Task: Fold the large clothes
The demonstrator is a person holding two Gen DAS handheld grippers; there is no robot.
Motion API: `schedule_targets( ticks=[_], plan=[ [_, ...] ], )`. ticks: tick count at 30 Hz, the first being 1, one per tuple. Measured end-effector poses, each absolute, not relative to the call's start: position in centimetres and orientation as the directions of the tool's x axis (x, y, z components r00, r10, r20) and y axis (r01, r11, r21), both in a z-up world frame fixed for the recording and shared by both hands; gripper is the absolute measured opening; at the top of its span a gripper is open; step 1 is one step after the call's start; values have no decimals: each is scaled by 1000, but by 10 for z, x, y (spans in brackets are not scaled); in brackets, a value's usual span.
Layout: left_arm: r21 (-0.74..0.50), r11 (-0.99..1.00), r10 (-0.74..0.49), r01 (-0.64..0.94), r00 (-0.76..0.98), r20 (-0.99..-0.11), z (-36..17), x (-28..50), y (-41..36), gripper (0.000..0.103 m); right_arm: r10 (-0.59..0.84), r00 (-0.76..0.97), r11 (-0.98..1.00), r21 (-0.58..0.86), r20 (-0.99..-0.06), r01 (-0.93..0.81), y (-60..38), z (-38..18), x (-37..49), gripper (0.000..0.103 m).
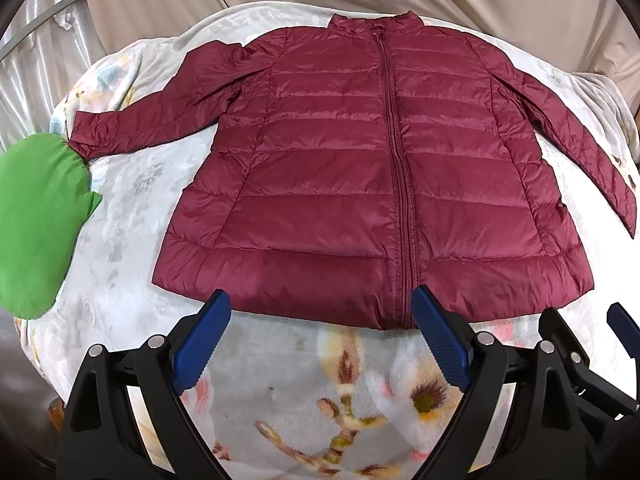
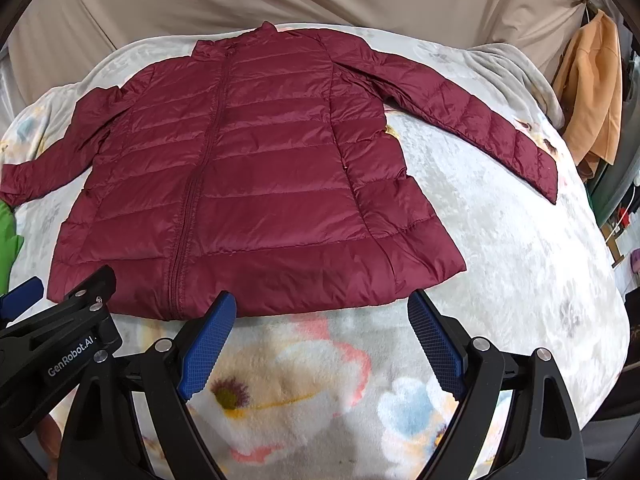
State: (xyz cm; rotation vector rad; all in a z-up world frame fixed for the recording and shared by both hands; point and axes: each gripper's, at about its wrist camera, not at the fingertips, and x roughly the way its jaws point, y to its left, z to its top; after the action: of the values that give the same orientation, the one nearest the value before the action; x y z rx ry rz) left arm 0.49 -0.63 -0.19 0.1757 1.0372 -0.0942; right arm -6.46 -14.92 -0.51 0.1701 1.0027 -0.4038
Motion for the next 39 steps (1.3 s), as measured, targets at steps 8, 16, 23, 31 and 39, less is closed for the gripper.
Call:
schedule_targets(
  ticks=[8, 16, 23, 31, 39],
  plan=[
    [102, 982, 6, 162, 507, -862, -5, 3, -6, 89, -247, 466, 911, -39, -850, 411, -149, -6, -65, 87],
    [102, 981, 6, 163, 506, -862, -5, 4, -6, 89, -246, 465, 911, -39, -850, 411, -149, -6, -65, 87],
    [103, 981, 7, 162, 506, -863, -5, 4, -6, 90, -245, 465, 911, -38, -851, 411, -149, -7, -65, 87],
    [103, 981, 6, 163, 506, -863, -4, 3, -5, 90, -245, 465, 910, -38, -851, 412, -149, -7, -66, 87],
    [104, 981, 8, 163, 506, -863, -4, 3, -5, 90, -246, 464, 910, -38, -851, 412, -150, -7, -67, 87]
  ],
)
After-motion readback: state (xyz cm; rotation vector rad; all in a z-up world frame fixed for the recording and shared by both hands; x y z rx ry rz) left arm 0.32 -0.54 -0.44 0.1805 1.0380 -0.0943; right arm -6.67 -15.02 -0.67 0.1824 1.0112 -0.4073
